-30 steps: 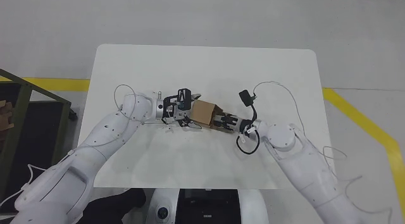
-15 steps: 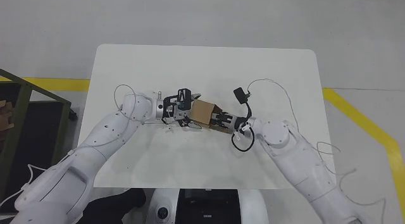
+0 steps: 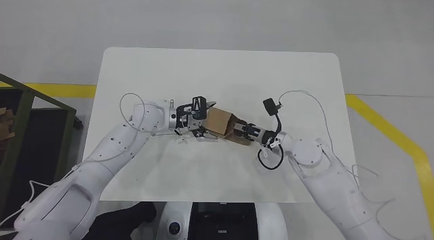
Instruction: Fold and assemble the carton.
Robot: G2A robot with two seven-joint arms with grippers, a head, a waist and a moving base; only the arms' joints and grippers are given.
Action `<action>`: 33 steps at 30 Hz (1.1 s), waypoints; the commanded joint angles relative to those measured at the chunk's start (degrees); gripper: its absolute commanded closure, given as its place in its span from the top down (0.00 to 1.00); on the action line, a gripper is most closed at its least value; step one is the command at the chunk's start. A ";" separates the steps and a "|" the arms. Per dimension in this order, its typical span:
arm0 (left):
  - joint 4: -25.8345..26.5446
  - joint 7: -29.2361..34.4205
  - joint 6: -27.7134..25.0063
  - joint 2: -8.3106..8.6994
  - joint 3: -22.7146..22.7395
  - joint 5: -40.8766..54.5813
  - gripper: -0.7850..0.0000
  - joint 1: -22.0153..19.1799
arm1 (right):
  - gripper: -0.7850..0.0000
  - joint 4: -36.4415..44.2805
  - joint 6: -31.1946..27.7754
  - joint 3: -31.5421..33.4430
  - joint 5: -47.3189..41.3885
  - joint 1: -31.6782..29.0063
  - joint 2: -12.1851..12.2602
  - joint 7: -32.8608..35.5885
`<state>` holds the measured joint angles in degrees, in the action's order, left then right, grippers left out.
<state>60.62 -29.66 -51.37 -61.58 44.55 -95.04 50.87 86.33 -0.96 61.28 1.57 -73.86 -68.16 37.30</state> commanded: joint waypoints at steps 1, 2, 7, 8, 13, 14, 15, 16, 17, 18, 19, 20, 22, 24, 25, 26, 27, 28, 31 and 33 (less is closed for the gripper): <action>0.12 0.09 0.05 0.08 0.23 0.07 1.00 0.08 | 0.00 0.98 -0.08 0.61 1.71 -0.54 0.30 0.20; 0.16 0.11 0.04 0.11 0.31 0.11 1.00 0.11 | 0.00 1.48 -0.21 0.83 3.06 -0.79 0.46 0.19; 0.16 0.11 0.04 0.11 0.31 0.11 1.00 0.11 | 0.00 2.29 -0.53 1.13 4.58 -1.32 0.66 0.06; 0.16 0.11 0.04 0.11 0.31 0.11 1.00 0.11 | 0.00 2.29 -0.53 1.13 4.58 -1.32 0.66 0.06; 1.13 2.24 1.35 0.14 0.84 1.40 1.00 1.21 | 0.00 2.29 -0.53 1.13 4.58 -1.32 0.66 0.06; 1.16 2.65 1.29 0.16 0.99 1.71 1.00 1.31 | 0.00 2.31 -0.57 1.08 4.53 -1.49 0.65 -0.18; 1.18 3.01 1.29 0.17 1.11 1.92 1.00 1.37 | 0.00 2.21 -0.69 1.13 4.43 -1.66 0.64 -0.50; 1.18 3.20 1.24 0.17 1.22 2.20 1.00 1.44 | 0.00 1.82 -0.67 1.33 4.35 -1.62 0.66 -0.72; 1.14 3.40 1.22 0.18 1.31 2.39 1.00 1.51 | 0.00 1.42 -0.79 1.48 4.18 -1.47 0.66 -0.70; 1.15 3.48 1.24 0.18 1.40 2.55 1.00 1.56 | 0.00 0.92 -0.94 1.56 3.96 -1.27 0.66 -0.60; 1.13 3.54 1.30 0.19 1.48 2.64 1.00 1.61 | 0.00 0.35 -1.17 1.58 3.70 -0.97 0.63 -0.39; 1.08 3.58 1.29 0.20 1.55 2.74 1.00 1.67 | 0.00 -0.29 -1.47 1.56 3.57 -0.60 0.60 -0.27; 0.95 3.56 1.34 0.23 1.74 2.87 1.00 1.68 | 0.00 -1.62 -2.20 1.35 3.27 0.24 0.50 0.06; 0.76 3.61 1.35 0.23 1.85 2.87 1.00 1.60 | 0.00 -3.17 -2.95 1.04 2.90 1.23 0.35 0.22; 0.70 3.60 1.31 0.23 1.88 2.87 1.00 1.55 | 0.00 -3.90 -3.40 0.79 2.83 1.74 0.27 0.31; 0.61 3.66 1.21 0.23 1.89 2.80 1.00 1.47 | 0.00 -4.68 -3.81 0.50 2.80 2.25 0.16 0.31; 0.61 3.74 1.15 0.23 1.91 2.67 1.00 1.36 | 0.00 -5.33 -4.38 0.11 3.00 2.79 0.06 0.35; 0.61 3.75 1.01 0.23 1.92 2.56 1.00 1.27 | 0.00 -5.97 -5.11 -0.27 3.16 3.29 -0.05 0.36; 0.71 4.03 0.66 0.27 1.88 1.93 1.00 1.03 | 0.00 -7.96 -7.07 -1.25 3.15 4.59 -0.39 -0.01; 0.80 4.41 0.30 0.27 1.77 1.57 1.00 0.86 | 0.00 -9.10 -8.05 -1.91 3.22 5.39 -0.61 0.01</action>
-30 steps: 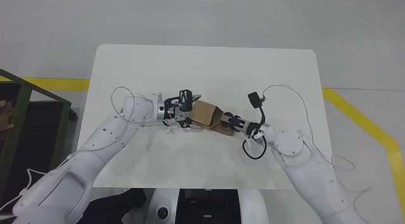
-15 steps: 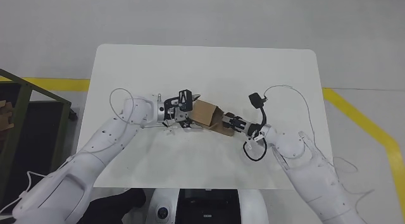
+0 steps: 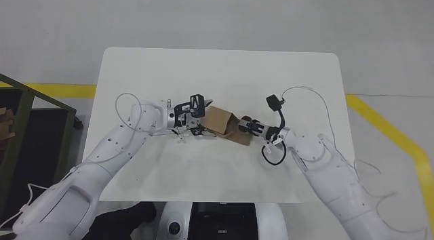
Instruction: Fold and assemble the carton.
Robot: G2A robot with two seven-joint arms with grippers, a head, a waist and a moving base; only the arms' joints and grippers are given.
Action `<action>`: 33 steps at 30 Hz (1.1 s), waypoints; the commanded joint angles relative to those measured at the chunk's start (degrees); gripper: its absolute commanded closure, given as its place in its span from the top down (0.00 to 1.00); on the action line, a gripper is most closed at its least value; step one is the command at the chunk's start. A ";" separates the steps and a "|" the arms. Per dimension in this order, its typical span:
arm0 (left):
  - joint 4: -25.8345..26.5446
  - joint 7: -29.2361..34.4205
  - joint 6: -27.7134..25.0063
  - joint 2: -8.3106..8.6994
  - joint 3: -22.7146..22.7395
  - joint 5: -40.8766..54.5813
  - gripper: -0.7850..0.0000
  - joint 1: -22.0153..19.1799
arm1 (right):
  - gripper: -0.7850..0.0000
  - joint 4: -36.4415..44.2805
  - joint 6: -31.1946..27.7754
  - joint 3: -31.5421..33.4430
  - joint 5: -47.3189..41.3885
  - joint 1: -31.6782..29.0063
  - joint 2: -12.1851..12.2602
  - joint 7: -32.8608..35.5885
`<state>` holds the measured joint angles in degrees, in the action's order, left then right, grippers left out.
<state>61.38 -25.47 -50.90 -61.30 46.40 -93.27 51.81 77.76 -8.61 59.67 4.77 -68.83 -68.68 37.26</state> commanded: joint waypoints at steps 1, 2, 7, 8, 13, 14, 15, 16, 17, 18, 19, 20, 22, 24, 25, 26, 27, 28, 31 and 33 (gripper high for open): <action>0.05 0.39 -0.33 -0.02 -0.15 -0.29 1.00 -0.13 | 0.00 -1.01 -0.76 -0.65 0.08 0.74 -0.20 0.12; 0.08 0.50 -0.48 -0.05 -0.23 -0.34 1.00 -0.19 | 0.00 -1.44 -1.01 -0.99 0.15 1.07 -0.31 0.04; -0.18 0.83 -0.67 -0.27 -0.62 -0.27 1.00 -0.43 | 0.00 -2.58 -1.41 -3.11 -0.31 2.25 -1.01 -0.01; -0.17 0.88 -0.63 -0.32 -0.70 -0.21 1.00 -0.45 | 0.00 -2.83 -1.47 -3.41 -0.66 2.48 -1.14 0.09; 0.06 1.29 -0.59 -0.49 -0.97 -0.16 1.00 -0.55 | 0.00 -4.00 -1.87 -5.05 -2.38 3.69 -1.80 1.10; 0.08 1.38 -0.56 -0.51 -0.98 -0.10 1.00 -0.56 | 0.00 -4.28 -2.01 -5.24 -2.84 3.91 -1.93 1.11; 0.13 1.52 -0.49 -0.54 -0.98 -0.06 1.00 -0.57 | 0.00 -4.56 -2.13 -5.41 -3.41 4.08 -2.06 0.99; 0.22 1.64 -0.42 -0.56 -0.99 -0.04 1.00 -0.55 | 0.00 -4.81 -2.29 -5.60 -4.00 4.23 -2.21 0.87; 0.29 1.77 -0.44 -0.57 -1.01 -0.04 1.00 -0.53 | 0.00 -5.11 -2.37 -5.82 -4.22 4.44 -2.33 0.81; 0.37 1.88 -0.46 -0.58 -1.01 0.01 1.00 -0.51 | 0.00 -5.37 -2.44 -6.01 -4.41 4.67 -2.44 0.82; 0.44 1.98 -0.47 -0.59 -0.99 0.07 1.00 -0.49 | 0.00 -5.59 -2.55 -6.23 -4.54 4.90 -2.54 0.92; 0.51 2.07 -0.47 -0.59 -0.97 0.13 1.00 -0.46 | 0.00 -5.84 -2.60 -6.45 -4.71 5.12 -2.65 0.95; 0.64 2.22 -0.41 -0.59 -0.93 0.14 1.00 -0.39 | 0.00 -6.35 -2.65 -6.86 -5.04 5.57 -2.87 1.09; 0.72 2.37 -0.46 -0.61 -0.92 0.23 1.00 -0.32 | 0.00 -6.91 -2.73 -7.22 -5.48 6.05 -3.09 1.38; 0.78 2.48 -0.47 -0.62 -0.95 0.23 1.00 -0.29 | 0.00 -7.21 -2.79 -7.40 -5.69 6.28 -3.19 1.55; 0.77 2.54 -0.51 -0.64 -0.96 0.35 1.00 -0.25 | 0.00 -7.54 -2.85 -7.55 -5.94 6.52 -3.29 1.70; 0.80 2.62 -0.48 -0.67 -0.98 0.41 1.00 -0.22 | 0.00 -7.86 -2.89 -7.72 -6.13 6.76 -3.39 1.91; 0.86 2.73 -0.53 -0.69 -1.03 0.41 1.00 -0.22 | 0.00 -8.15 -2.98 -7.84 -6.34 6.99 -3.49 2.03; 0.89 2.89 -0.61 -0.75 -1.10 0.41 1.00 -0.25 | 0.00 -8.91 -3.43 -8.18 -6.97 7.49 -3.75 2.37; 0.93 2.91 -0.65 -0.78 -1.13 0.45 1.00 -0.27 | 0.00 -9.37 -3.64 -8.36 -7.30 7.81 -3.89 2.68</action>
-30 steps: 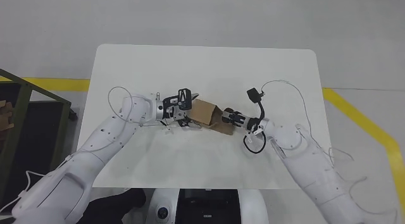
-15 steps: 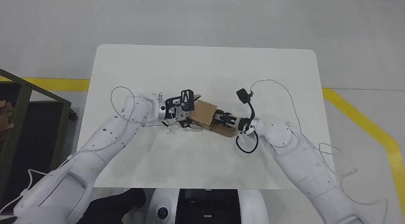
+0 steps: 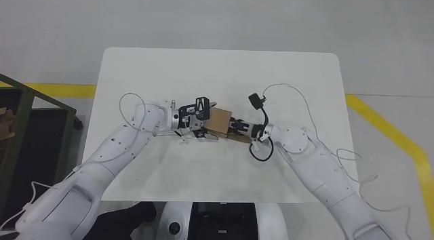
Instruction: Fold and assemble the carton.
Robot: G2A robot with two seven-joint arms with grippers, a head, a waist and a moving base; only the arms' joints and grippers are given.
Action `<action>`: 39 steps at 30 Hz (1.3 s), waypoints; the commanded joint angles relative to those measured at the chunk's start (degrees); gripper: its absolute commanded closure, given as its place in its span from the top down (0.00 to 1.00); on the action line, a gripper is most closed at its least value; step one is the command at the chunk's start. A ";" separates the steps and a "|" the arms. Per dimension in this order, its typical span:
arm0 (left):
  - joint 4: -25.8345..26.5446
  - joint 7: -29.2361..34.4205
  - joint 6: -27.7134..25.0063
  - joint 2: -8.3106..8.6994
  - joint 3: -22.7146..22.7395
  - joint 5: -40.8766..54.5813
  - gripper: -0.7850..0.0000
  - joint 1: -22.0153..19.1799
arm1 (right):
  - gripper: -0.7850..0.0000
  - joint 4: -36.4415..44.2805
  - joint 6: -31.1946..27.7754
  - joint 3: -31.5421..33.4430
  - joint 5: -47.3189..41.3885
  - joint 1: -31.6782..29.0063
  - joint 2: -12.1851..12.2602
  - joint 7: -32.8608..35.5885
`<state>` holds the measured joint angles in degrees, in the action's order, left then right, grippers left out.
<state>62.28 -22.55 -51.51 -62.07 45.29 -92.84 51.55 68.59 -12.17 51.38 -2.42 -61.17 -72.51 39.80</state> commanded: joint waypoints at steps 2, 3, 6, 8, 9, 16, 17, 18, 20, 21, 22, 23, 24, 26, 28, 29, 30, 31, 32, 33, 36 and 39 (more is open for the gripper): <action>-0.03 -0.01 -0.12 -0.04 -0.02 0.08 1.00 -0.05 | 0.00 -0.57 -0.35 -0.20 -0.35 0.42 -0.18 0.36; -0.02 -0.01 -0.07 -0.06 -0.04 0.02 1.00 -0.05 | 0.00 -0.78 -0.45 -0.25 -0.55 0.53 -0.24 0.50; -0.08 0.00 -0.15 -0.09 -0.05 0.12 1.00 -0.06 | 0.00 -1.29 -0.80 -0.41 -1.01 0.88 -0.41 1.04; -0.14 0.19 -0.17 -0.14 -0.09 0.18 1.00 -0.05 | 0.00 -1.64 -1.05 -0.45 -1.25 1.14 -0.49 1.44; -0.16 0.26 -0.19 -0.16 -0.09 0.26 1.00 -0.07 | 0.00 -1.87 -1.18 -0.35 -1.39 1.25 -0.51 1.53; -0.68 0.06 -0.05 -0.12 0.30 0.43 1.00 -0.17 | 0.00 -0.95 -1.54 2.58 -0.28 -0.46 0.48 1.50; -0.72 0.00 0.00 -0.08 0.42 0.43 1.00 -0.13 | 0.00 -0.34 -1.30 3.22 0.19 -1.05 0.76 1.52; -0.69 -0.10 0.01 -0.04 0.54 0.44 1.00 -0.07 | 0.00 0.36 -1.04 3.91 0.60 -1.72 1.04 1.53; -0.66 -0.28 0.10 0.07 0.80 0.41 1.00 0.10 | 0.00 2.01 -0.72 5.55 1.22 -3.18 1.65 1.38; -0.62 -0.37 0.12 0.12 0.92 0.38 1.00 0.19 | 0.00 2.85 -0.56 6.51 1.37 -3.96 1.96 1.27; -0.58 -0.45 0.14 0.17 1.02 0.34 1.00 0.28 | 0.00 3.79 -0.47 7.44 1.60 -4.80 2.28 1.16; -0.52 -0.51 0.12 0.22 1.10 0.25 1.00 0.36 | 0.00 4.85 -0.47 8.37 1.83 -5.72 2.59 1.01; -0.51 -0.50 0.15 0.27 1.19 0.19 1.00 0.45 | 0.00 5.94 -0.42 9.35 2.15 -6.71 2.91 0.73; -0.37 -0.54 0.14 0.35 1.32 0.10 1.00 0.62 | 0.00 8.49 -0.14 11.37 3.24 -8.86 3.57 -0.01; -0.21 -0.50 0.24 0.44 1.50 -0.07 1.00 0.78 | 0.00 11.52 0.86 13.30 4.94 -11.32 4.24 -0.57; -0.13 -0.52 0.19 0.50 1.61 -0.12 1.00 0.85 | 0.00 13.08 1.93 14.15 6.22 -12.48 4.58 -0.68; -0.07 -0.49 0.22 0.55 1.70 -0.21 1.00 0.88 | 0.00 14.15 2.83 14.69 7.19 -13.23 4.79 -0.83; 0.06 -0.57 0.27 0.63 1.92 -0.20 1.00 1.00 | 0.00 16.25 4.86 15.56 9.02 -14.71 5.17 -0.98; 0.19 -0.63 0.34 0.71 2.08 -0.27 1.00 1.09 | 0.00 17.72 6.38 16.20 10.18 -15.71 5.41 -1.11; 0.24 -0.66 0.37 0.75 2.18 -0.30 1.00 1.17 | 0.00 18.60 7.38 16.61 10.87 -16.35 5.56 -1.25; 0.58 -0.73 0.47 0.92 2.55 -0.28 1.00 1.49 | 0.06 21.68 10.14 17.95 12.13 -18.60 6.01 -1.23; 0.99 -0.80 0.53 1.03 2.76 -0.41 1.00 1.74 | 0.13 22.52 11.86 18.71 12.53 -19.29 6.26 -0.75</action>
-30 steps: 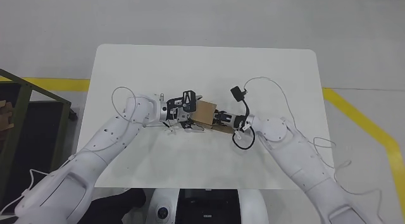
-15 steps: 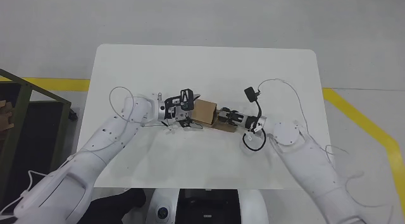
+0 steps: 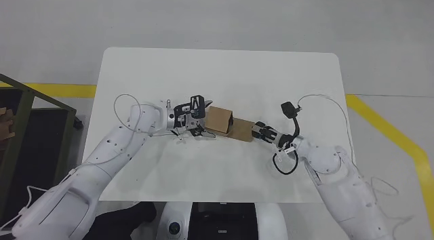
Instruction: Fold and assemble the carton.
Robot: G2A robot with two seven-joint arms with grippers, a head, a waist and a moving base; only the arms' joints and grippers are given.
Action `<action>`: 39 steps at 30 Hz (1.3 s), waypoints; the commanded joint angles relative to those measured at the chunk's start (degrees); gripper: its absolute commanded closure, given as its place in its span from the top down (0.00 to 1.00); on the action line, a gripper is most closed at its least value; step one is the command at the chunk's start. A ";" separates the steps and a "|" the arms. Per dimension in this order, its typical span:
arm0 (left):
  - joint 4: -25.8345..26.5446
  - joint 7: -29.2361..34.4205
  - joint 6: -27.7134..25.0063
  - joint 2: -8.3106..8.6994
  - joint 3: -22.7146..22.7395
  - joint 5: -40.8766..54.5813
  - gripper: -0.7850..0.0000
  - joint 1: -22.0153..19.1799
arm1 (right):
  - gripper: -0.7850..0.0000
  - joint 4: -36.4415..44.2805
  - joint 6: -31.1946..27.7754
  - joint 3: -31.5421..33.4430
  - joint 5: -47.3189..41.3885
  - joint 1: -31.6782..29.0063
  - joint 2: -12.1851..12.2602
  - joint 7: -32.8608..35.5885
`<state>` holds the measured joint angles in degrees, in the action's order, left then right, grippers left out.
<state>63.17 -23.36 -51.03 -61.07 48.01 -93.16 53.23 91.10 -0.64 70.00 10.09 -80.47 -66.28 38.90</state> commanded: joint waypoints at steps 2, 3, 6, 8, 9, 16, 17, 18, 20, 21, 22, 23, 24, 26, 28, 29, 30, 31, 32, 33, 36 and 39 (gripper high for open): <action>0.31 0.01 0.01 0.06 0.08 -0.10 1.00 0.17 | 0.13 -0.15 1.02 0.05 0.15 0.22 0.05 0.24; 0.36 0.03 0.00 0.07 0.12 -0.11 1.00 0.20 | 0.10 -0.27 1.23 -0.09 0.27 0.38 0.05 0.43; 0.53 0.03 -0.03 0.10 0.17 -0.18 1.00 0.24 | 0.02 -0.92 2.48 -0.42 1.55 1.15 0.08 0.58; 0.54 -0.04 -0.05 0.14 0.23 -0.24 1.00 0.30 | 0.02 -1.44 2.83 -0.80 1.89 1.77 0.05 0.83; 0.51 -0.07 -0.11 0.15 0.26 -0.21 1.00 0.31 | 0.02 -1.66 2.78 -0.88 1.91 1.93 0.04 0.89; 0.50 0.00 -0.17 0.20 0.41 -0.22 1.00 0.36 | 0.09 -4.08 3.44 -1.98 2.75 3.51 -0.09 1.17; 0.50 0.00 -0.17 0.21 0.42 -0.23 1.00 0.36 | 0.10 -4.35 3.55 -2.18 2.85 3.68 -0.12 1.17; 0.51 0.00 -0.17 0.21 0.43 -0.23 1.00 0.37 | 0.11 -4.62 3.61 -2.40 2.97 3.82 -0.14 1.20; 0.52 0.00 -0.18 0.21 0.44 -0.24 1.00 0.38 | 0.13 -5.08 3.56 -2.75 3.02 4.10 -0.19 1.27; 0.52 0.00 -0.18 0.22 0.44 -0.24 1.00 0.38 | 0.13 -5.28 3.44 -2.89 2.83 4.21 -0.22 1.43; 0.53 0.00 -0.18 0.21 0.44 -0.24 1.00 0.38 | 0.13 -5.45 3.24 -3.07 2.73 4.34 -0.24 1.63; 0.54 0.01 -0.17 0.21 0.43 -0.24 1.00 0.39 | 0.13 -5.64 3.05 -3.22 2.61 4.47 -0.26 1.76; 0.57 0.05 -0.18 0.20 0.41 -0.26 1.00 0.39 | 0.13 -5.84 2.94 -3.39 2.62 4.61 -0.29 1.79; 0.60 0.16 -0.21 0.18 0.37 -0.23 1.00 0.37 | 0.13 -6.27 2.89 -3.82 2.57 4.95 -0.37 1.88; 0.62 0.23 -0.19 0.16 0.35 -0.18 1.00 0.37 | 0.13 -6.69 2.79 -4.29 2.42 5.31 -0.46 2.01; 0.63 0.25 -0.18 0.16 0.34 -0.17 1.00 0.37 | 0.13 -6.83 2.43 -4.57 2.08 5.46 -0.51 2.31; 0.63 0.27 -0.17 0.15 0.34 -0.15 1.00 0.38 | 0.13 -6.93 1.95 -4.89 1.82 5.62 -0.56 2.73; 0.64 0.29 -0.17 0.15 0.34 -0.14 1.00 0.38 | 0.13 -7.09 1.51 -5.17 1.50 5.79 -0.61 3.08; 0.65 0.30 -0.16 0.14 0.33 -0.13 1.00 0.39 | 0.14 -7.26 1.16 -5.49 1.21 6.00 -0.68 3.41; 0.66 0.32 -0.15 0.14 0.33 -0.12 1.00 0.39 | 0.14 -7.56 0.97 -5.86 0.95 6.28 -0.74 3.83; 0.75 0.40 -0.13 0.11 0.30 -0.07 1.00 0.40 | 0.15 -8.88 0.53 -6.99 -0.53 7.45 -1.07 4.78; 0.83 0.43 -0.17 0.09 0.27 -0.01 1.00 0.39 | 0.15 -10.43 -0.96 -7.76 -2.88 8.64 -1.38 5.91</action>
<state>64.00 -22.95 -51.19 -60.97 48.28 -93.18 53.62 80.94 -0.98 62.40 8.00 -72.05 -67.60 44.35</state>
